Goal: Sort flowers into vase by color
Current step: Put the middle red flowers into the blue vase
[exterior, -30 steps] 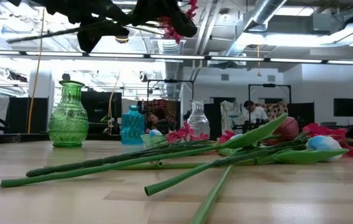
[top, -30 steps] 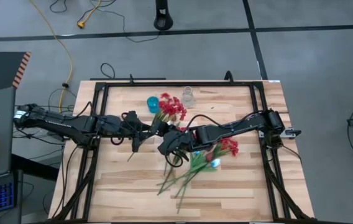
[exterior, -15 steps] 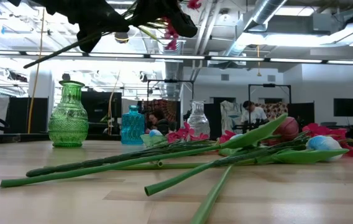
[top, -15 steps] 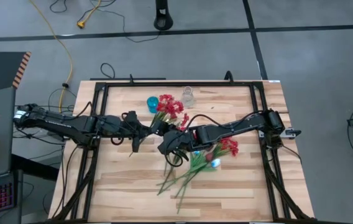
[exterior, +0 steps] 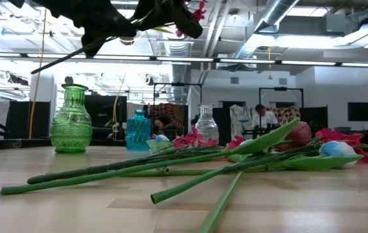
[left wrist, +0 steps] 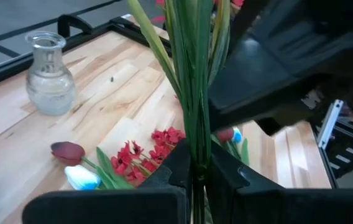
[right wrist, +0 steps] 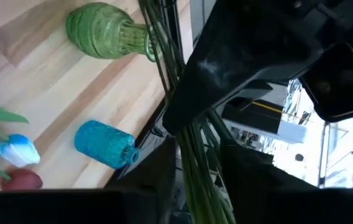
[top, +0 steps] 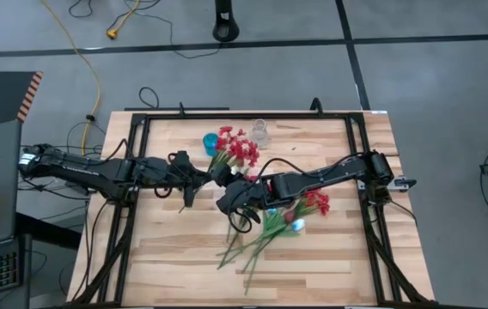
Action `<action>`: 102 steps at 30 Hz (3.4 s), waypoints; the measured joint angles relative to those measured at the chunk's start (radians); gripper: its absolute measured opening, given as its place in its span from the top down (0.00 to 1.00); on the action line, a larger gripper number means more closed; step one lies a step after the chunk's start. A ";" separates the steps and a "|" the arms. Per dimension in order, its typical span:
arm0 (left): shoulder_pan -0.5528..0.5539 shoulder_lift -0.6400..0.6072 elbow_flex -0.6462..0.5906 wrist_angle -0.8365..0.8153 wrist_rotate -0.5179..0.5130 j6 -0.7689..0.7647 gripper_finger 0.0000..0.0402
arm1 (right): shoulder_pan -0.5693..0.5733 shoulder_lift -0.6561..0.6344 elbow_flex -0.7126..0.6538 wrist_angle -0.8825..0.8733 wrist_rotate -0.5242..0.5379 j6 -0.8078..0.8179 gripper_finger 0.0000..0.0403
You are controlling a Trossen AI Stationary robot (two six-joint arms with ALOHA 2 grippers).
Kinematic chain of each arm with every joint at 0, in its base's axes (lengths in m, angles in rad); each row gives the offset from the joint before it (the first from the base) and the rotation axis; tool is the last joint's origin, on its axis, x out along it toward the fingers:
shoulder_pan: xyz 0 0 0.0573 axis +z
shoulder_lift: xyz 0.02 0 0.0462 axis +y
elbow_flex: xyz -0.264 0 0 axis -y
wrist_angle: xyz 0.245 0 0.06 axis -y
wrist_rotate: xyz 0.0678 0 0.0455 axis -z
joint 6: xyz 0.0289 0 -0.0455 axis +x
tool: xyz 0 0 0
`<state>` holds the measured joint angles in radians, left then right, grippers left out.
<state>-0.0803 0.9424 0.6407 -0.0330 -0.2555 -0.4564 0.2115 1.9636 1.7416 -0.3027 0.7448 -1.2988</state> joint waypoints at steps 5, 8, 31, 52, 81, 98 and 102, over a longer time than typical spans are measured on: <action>0.029 0.000 0.000 0.000 0.002 0.000 0.97 | 0.000 0.000 0.000 0.000 0.002 0.144 0.52; 0.053 0.000 0.000 0.000 0.004 0.019 0.97 | 0.001 0.000 0.000 -0.001 0.006 0.244 0.50; 0.134 -0.332 -0.036 0.009 -0.280 0.303 0.97 | 0.001 -0.015 0.000 -0.212 0.015 0.739 0.51; 0.134 -0.425 -0.429 0.860 -0.146 0.647 0.97 | -0.168 -0.052 0.000 -0.294 -0.199 1.040 0.51; 0.695 0.409 -0.228 1.415 0.385 0.426 0.97 | -0.291 -0.052 0.000 -0.102 -0.354 1.037 0.51; 0.745 0.550 -0.189 1.482 0.382 0.464 0.97 | -0.291 -0.051 0.000 -0.115 -0.354 1.037 0.51; 0.745 0.550 -0.189 1.469 0.382 0.459 0.97 | -0.291 -0.051 0.000 -0.115 -0.354 1.037 0.51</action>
<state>0.6651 1.4921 0.4519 1.4365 0.1261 0.0025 -0.0792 1.9121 1.7416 -0.4179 0.3908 -0.2615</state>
